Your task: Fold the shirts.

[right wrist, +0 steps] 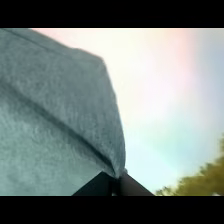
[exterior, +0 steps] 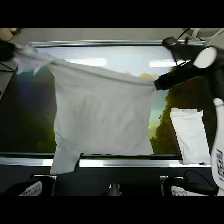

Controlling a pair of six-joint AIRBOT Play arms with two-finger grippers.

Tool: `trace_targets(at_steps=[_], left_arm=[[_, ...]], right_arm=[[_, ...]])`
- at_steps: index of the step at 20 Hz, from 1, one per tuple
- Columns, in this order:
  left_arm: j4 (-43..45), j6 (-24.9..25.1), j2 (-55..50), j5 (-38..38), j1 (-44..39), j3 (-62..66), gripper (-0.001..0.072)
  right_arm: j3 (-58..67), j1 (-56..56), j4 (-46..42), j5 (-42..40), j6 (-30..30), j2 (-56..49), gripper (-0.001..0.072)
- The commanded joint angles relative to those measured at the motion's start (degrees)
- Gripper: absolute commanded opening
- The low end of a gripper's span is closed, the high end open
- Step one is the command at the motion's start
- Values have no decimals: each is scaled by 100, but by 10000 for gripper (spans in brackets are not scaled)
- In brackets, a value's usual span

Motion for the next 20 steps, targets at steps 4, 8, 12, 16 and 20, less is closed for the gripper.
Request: trace_targets(at_steps=[4, 8, 12, 16, 20], left_arm=[[-136, -9, -1912, -680, -802, -382, 24], [94, -249, -1958, -1740, -629, -186, 676], [953, -901, -1661, -3338, 144, -249, 661], [953, -697, -741, -3344, 748, -2240, 607], [796, -212, -118, -2732, 887, -4194, 607]], right_arm=[[-131, -20, 1631, -824, 234, -1641, 22], [120, -603, 1672, 133, -319, -1235, 491], [114, -1526, 610, 2011, -699, -542, 556], [-1582, -1749, 151, 1985, -743, 378, 541], [-3604, -1707, 758, 1032, -857, 1200, 541]])
